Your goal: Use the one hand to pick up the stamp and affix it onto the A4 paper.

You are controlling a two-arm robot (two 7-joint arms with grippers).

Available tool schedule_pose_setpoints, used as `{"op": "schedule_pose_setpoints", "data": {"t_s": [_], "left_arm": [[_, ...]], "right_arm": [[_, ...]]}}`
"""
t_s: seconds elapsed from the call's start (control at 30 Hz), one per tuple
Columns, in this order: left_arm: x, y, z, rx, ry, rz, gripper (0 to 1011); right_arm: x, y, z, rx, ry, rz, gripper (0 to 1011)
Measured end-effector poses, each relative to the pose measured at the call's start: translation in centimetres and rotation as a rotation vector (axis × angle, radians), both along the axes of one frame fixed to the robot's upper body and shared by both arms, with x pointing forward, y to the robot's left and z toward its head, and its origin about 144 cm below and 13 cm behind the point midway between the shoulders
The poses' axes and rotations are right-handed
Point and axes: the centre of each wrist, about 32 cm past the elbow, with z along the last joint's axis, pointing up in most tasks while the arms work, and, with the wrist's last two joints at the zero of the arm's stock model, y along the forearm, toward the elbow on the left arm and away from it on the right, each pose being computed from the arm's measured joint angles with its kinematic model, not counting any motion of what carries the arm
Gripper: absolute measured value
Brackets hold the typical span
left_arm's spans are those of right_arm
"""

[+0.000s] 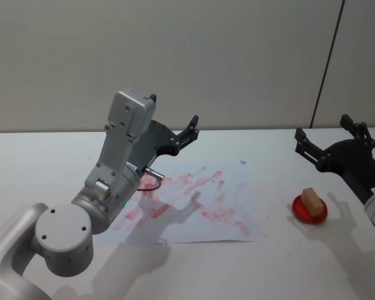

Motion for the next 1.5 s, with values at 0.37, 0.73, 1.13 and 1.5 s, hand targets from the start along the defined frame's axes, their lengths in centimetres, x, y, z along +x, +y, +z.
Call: {"op": "schedule_pose_setpoints", "data": {"t_s": [0.37,0.73,1.13,1.5], "left_arm": [[0.0,0.0,0.0,0.0,0.0,0.0,1002],[0.0,0.0,0.0,0.0,0.0,0.0,1001],[0.0,0.0,0.0,0.0,0.0,0.0,1001],[0.0,0.0,0.0,0.0,0.0,0.0,1001]], "right_arm": [[0.0,0.0,0.0,0.0,-0.001,0.0,1001],[0.0,0.0,0.0,0.0,-0.001,0.0,1001],[0.0,-0.2,0.0,-0.001,0.0,0.002,1001],[-0.6,-2.0,-0.1,-0.007,0.051,0.012,1001]]}}
